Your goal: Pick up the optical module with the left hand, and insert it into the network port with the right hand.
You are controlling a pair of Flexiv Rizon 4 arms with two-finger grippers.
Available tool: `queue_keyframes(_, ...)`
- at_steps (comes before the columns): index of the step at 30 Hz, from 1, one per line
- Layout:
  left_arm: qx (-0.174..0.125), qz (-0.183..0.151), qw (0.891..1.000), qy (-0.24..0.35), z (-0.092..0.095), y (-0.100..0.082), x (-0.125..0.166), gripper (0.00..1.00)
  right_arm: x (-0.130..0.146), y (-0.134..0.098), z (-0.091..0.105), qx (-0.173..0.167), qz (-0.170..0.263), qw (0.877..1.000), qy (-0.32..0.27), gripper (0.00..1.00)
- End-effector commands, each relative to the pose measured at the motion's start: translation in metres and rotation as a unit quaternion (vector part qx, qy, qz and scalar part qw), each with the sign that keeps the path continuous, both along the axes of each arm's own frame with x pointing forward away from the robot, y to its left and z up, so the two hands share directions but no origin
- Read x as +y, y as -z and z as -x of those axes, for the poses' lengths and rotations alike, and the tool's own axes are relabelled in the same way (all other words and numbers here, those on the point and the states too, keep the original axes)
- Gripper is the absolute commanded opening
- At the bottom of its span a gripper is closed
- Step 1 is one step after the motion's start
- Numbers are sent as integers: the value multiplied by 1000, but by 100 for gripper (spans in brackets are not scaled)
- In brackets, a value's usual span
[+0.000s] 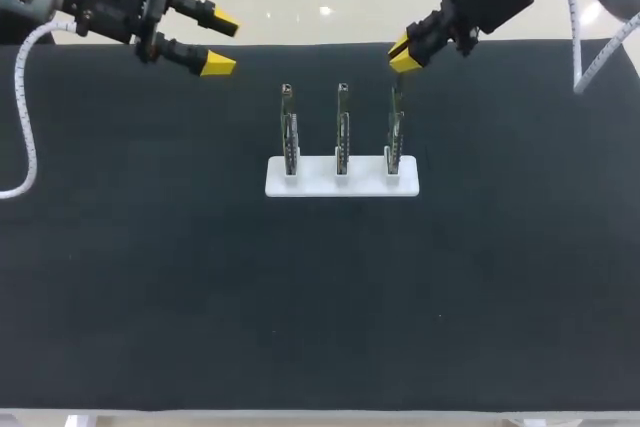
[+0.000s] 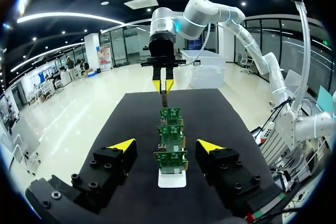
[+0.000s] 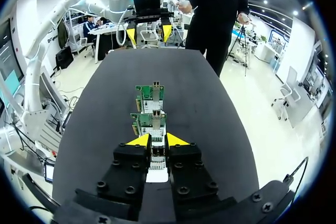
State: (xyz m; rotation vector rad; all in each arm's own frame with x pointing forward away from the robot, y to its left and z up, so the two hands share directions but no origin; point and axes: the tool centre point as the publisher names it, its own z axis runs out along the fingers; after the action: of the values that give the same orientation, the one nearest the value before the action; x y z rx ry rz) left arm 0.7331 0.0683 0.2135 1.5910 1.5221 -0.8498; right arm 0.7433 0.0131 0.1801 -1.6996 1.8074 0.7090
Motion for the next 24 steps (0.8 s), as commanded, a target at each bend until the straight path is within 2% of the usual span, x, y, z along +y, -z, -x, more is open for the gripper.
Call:
queue_keyframes(1,-1,-1,1000,-1,0,0,-1,100,1,-2,-1,8,-4,1000,-1,100)
queue_keyframes(10,-1,-1,1000,-1,0,0,-1,100,3,-8,2,10,2,1000,3,100)
queue_keyframes(11,-1,-1,1000,-1,0,0,-1,100,3,-8,2,10,4,1000,4,77)
queue_keyframes(13,-1,-1,1000,-1,0,0,-1,100,3,-9,2,10,7,1000,6,5)
queue_keyframes(14,-1,-1,1000,-1,0,0,-1,100,3,-9,2,9,8,1000,6,0)
queue_keyframes(24,-1,-1,1000,-1,0,0,-1,100,2,-11,2,7,17,1000,7,0)
